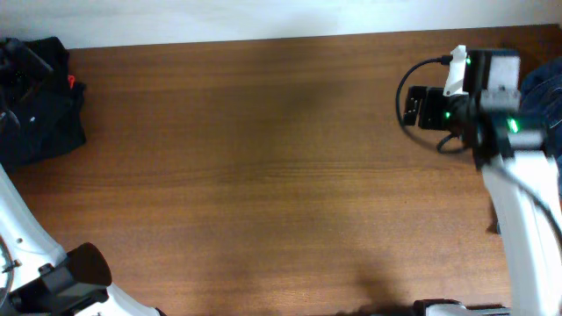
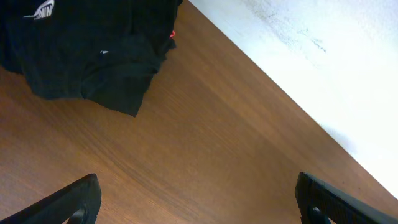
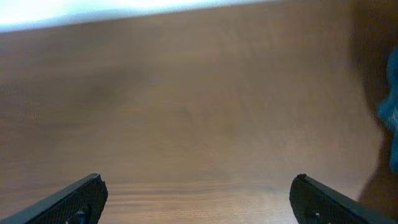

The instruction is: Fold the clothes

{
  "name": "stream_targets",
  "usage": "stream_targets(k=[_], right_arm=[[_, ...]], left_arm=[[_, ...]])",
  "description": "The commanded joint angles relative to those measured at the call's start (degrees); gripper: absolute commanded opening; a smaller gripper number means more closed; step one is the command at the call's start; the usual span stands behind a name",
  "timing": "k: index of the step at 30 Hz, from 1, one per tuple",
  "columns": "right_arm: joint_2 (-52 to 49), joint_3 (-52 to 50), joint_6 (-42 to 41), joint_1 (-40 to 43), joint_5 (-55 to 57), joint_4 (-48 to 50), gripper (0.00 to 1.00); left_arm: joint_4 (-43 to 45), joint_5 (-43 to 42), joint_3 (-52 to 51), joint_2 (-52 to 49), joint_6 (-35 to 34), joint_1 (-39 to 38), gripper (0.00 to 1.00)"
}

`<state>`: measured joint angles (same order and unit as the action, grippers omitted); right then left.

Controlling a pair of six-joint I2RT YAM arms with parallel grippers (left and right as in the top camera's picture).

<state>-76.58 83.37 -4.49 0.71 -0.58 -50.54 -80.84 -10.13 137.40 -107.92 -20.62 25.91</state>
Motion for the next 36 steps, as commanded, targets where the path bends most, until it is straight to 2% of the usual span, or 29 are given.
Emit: stream_targets(k=[1,6,11,15,22,26,32,36], right_arm=[[9.4,0.6,-0.4,-5.4,-0.2,0.0,0.99],[22.8,0.6,-0.4,-13.0,-0.2,-0.2,0.99],[35.8,-0.8,-0.3,-15.9,-0.3,-0.3,0.99],[47.0,-7.2,-0.3,-16.0,-0.2,-0.3,0.98],[61.4,-25.6,-0.3,-16.0,2.0,1.7,0.99],[66.9,-38.1,-0.2,-16.0,2.8,9.6,0.99],[72.9,-58.2,-0.2,-16.0,2.8,30.6,0.98],[74.9,-68.0,-0.3,-14.8,2.7,43.6,0.99]], left_arm=[[0.0,-0.6,-0.3,-0.1,0.3,-0.2,0.99],[0.0,-0.6,-0.3,-0.1,0.3,-0.2,0.99],[0.0,-0.6,-0.3,-0.1,0.3,-0.2,0.99],[0.0,-0.6,-0.3,-0.1,0.3,-0.2,0.99],[0.0,-0.6,-0.3,-0.1,0.3,-0.2,0.99],[0.0,-0.6,-0.3,-0.1,0.3,-0.2,0.99],[0.0,-0.6,-0.3,-0.1,0.3,-0.2,1.00],[0.0,-0.6,-0.3,-0.1,0.3,-0.2,0.99]])
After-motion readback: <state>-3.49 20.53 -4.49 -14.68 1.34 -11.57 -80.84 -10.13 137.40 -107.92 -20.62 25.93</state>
